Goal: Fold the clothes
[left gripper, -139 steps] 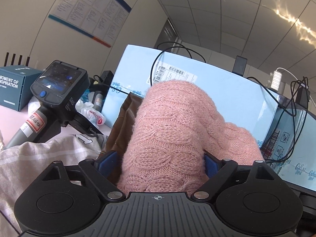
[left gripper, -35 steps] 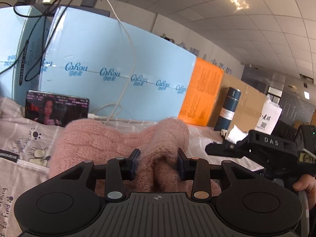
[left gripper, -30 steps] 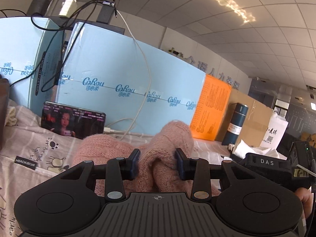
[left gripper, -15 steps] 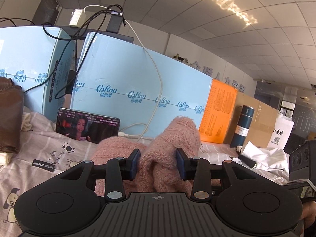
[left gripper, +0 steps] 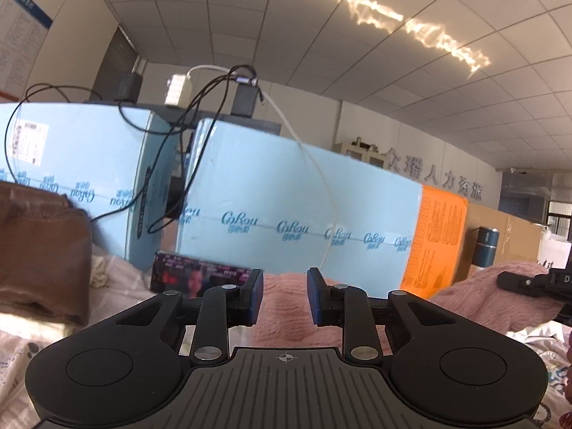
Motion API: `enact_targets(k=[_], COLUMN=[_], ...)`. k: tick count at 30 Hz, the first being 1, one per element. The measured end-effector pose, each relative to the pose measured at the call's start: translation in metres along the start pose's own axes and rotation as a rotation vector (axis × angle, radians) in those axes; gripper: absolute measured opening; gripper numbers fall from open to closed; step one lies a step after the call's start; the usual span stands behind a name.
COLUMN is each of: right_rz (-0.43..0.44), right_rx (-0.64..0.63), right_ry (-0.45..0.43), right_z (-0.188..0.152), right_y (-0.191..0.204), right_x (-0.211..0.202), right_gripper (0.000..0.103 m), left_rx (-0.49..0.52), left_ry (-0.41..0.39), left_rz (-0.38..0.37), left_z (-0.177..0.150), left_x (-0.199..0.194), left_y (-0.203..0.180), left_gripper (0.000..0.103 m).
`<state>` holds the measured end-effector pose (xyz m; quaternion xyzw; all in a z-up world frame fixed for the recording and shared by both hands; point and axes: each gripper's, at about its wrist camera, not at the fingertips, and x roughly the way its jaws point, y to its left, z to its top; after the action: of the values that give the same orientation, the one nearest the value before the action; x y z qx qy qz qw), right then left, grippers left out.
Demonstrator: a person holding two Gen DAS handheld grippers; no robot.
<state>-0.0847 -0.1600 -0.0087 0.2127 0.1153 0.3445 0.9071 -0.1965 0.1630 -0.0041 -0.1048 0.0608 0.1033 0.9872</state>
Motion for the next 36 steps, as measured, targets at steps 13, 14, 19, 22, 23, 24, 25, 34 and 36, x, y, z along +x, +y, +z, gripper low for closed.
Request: enact_targets(k=[13,14,19,22,23,24,25,34,36], right_rz=[-0.266,-0.265,-0.269,-0.278,-0.282,-0.288,-0.293,-0.281,-0.285], right_rx=[0.103,0.11,0.137,0.162,0.167,0.17,0.171,0.14,0.121], right_ry=[0.186,0.19,0.206,0.21,0.212,0.219,0.228,0.257,0.255], right_z=[-0.025,-0.025,-0.026,-0.026,-0.026,-0.027,-0.027,-0.031,-0.031], right_y=[-0.05,-0.051,-0.053,-0.056,-0.057,-0.058,-0.058,-0.058,-0.056], right_x=[0.019,0.02,0.021,0.021,0.021,0.023,0.024,0.031,0.032], right_gripper=[0.025,0.026,0.039,0.048,0.048,0.048,0.048,0.027,0.026], left_rx=[-0.067,-0.031,0.169,0.248,0.264,0.237,0.211,0.011,-0.01], left_ry=[0.096,0.098,0.25,0.34,0.365,0.37,0.375,0.282,0.219], left_rz=[0.049,0.0,-0.154,-0.17,-0.173,-0.171,-0.168,-0.15,-0.11], left_z=[-0.007,-0.005,-0.014,-0.026,-0.029,-0.03,-0.031,-0.013,-0.005], left_x=[0.018,0.021,0.055,0.077,0.083,0.084,0.084,0.066,0.054], left_y=[0.022,0.013,-0.026,-0.037,-0.039,-0.034,-0.029,0.021,0.031], left_gripper=[0.089,0.097,0.1,0.1,0.1,0.098,0.094,0.029,0.028])
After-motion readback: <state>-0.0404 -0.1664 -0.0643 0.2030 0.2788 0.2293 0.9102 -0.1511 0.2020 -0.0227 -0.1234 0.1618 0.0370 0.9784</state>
